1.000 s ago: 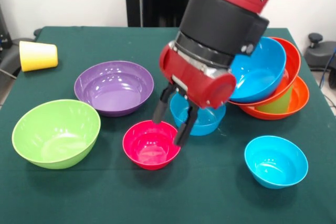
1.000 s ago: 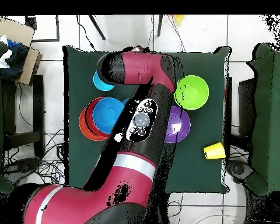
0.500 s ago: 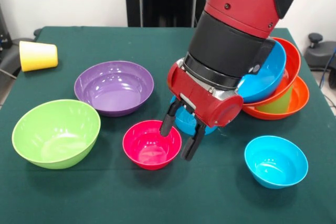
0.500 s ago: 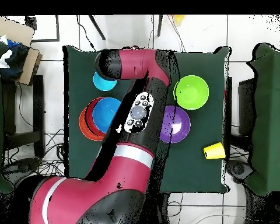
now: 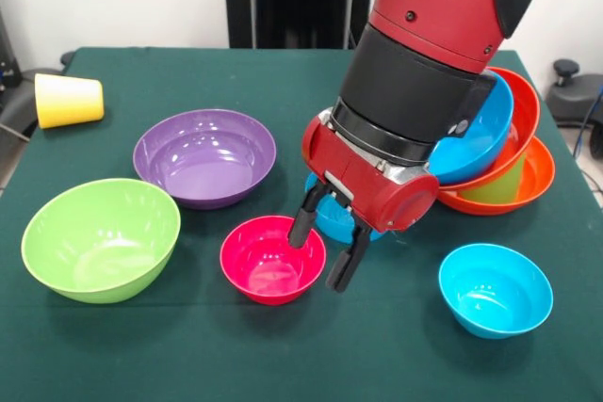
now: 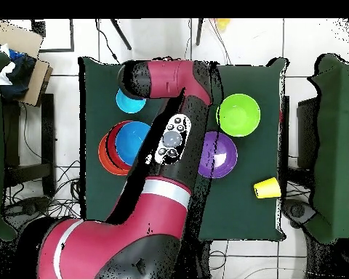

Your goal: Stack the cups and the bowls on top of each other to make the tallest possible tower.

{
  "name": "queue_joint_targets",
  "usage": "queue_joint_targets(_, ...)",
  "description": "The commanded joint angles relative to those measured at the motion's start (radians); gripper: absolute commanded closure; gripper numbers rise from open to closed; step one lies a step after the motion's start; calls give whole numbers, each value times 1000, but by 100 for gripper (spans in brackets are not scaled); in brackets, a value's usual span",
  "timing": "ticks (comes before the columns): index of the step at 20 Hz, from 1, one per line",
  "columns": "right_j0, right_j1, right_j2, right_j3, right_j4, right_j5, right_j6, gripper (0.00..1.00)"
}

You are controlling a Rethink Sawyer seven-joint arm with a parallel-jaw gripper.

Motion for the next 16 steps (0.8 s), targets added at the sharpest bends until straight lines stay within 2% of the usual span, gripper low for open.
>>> queue_joint_targets(1, -19, 11, 130, 57, -35, -28, -82, 0)
queue_joint_targets(4, -27, 29, 146, 82, -40, -95, -69, 0)
queue_joint_targets(10, -30, 61, 158, 98, -41, -167, -44, 0)
queue_joint_targets(16, -27, 78, 154, 91, -37, -172, -43, 0)
